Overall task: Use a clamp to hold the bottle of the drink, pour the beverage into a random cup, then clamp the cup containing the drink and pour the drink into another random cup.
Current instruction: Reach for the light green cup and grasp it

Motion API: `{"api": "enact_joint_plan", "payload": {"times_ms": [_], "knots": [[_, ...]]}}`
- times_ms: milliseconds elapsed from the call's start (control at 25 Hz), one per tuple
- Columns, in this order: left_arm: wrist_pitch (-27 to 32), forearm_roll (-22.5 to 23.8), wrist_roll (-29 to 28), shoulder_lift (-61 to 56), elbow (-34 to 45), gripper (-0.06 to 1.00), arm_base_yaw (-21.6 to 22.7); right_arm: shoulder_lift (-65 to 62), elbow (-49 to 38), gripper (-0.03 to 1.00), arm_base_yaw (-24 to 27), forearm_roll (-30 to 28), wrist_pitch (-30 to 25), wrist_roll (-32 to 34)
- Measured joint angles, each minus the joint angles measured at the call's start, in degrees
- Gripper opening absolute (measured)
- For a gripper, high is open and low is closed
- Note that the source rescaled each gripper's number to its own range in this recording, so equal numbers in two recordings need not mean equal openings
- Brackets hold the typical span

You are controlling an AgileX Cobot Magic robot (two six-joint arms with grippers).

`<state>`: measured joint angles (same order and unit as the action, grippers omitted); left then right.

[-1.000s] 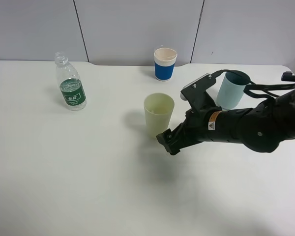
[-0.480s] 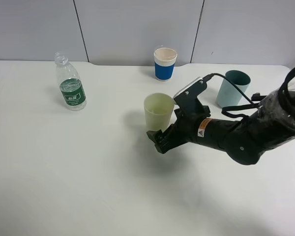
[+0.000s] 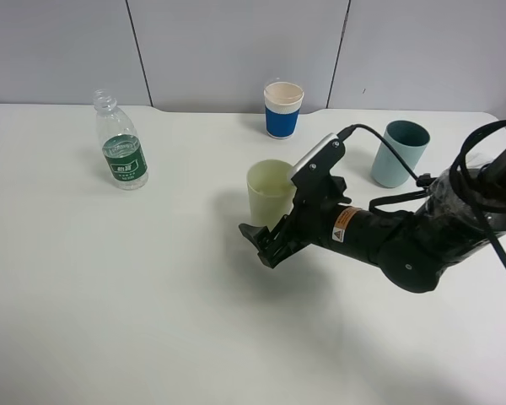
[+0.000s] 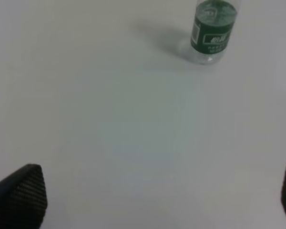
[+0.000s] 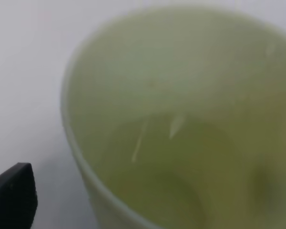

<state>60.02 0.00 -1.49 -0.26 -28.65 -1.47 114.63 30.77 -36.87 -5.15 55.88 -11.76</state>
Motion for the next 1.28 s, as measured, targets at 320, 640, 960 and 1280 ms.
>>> {"api": "enact_joint_plan", "payload": {"times_ms": [320, 640, 960, 1280], "knots": [[0.00, 0.00, 0.00, 0.00, 0.00, 1.00, 0.00, 0.00, 0.00, 1.00, 0.00, 0.00, 2.91, -2.44], [0.00, 0.00, 0.00, 0.00, 0.00, 1.00, 0.00, 0.00, -1.07, 1.00, 0.00, 0.60, 4.44, -2.48], [0.00, 0.00, 0.00, 0.00, 0.00, 1.00, 0.00, 4.87, -1.34, 1.00, 0.00, 0.71, 8.98, -2.50], [0.00, 0.00, 0.00, 0.00, 0.00, 1.00, 0.00, 9.79, -1.34, 0.98, 0.00, 1.58, 13.20, -3.00]]}}
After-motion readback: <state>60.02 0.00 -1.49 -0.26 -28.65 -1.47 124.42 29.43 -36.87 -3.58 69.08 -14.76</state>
